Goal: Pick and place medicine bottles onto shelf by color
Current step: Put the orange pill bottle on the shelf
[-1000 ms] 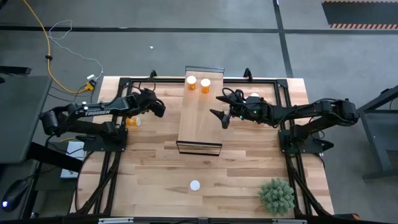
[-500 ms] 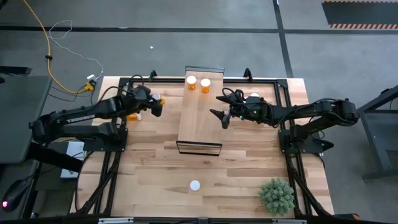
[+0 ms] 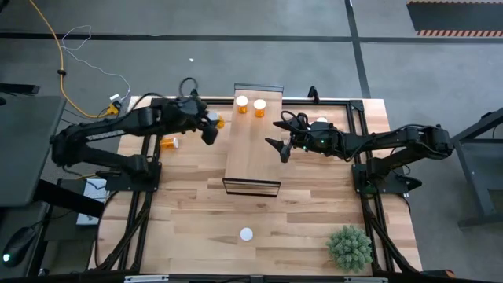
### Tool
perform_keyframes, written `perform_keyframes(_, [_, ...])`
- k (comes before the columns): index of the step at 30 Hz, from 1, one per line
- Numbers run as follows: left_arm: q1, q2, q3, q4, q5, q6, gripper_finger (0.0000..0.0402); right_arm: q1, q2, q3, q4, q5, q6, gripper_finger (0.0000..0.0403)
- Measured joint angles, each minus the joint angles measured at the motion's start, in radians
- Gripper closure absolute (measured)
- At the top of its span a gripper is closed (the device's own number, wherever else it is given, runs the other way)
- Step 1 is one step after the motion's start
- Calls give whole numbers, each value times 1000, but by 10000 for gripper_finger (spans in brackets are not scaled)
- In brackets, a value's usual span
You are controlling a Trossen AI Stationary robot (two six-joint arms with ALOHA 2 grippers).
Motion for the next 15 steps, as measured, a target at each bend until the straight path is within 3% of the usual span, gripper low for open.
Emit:
perform_keyframes(8, [-51, 261, 184, -9, 61, 89, 202, 0, 0, 0, 0, 0, 0, 66])
perform_keyframes(15, [-53, 409, 282, -9, 58, 125, 202, 0, 0, 0, 0, 0, 0, 66])
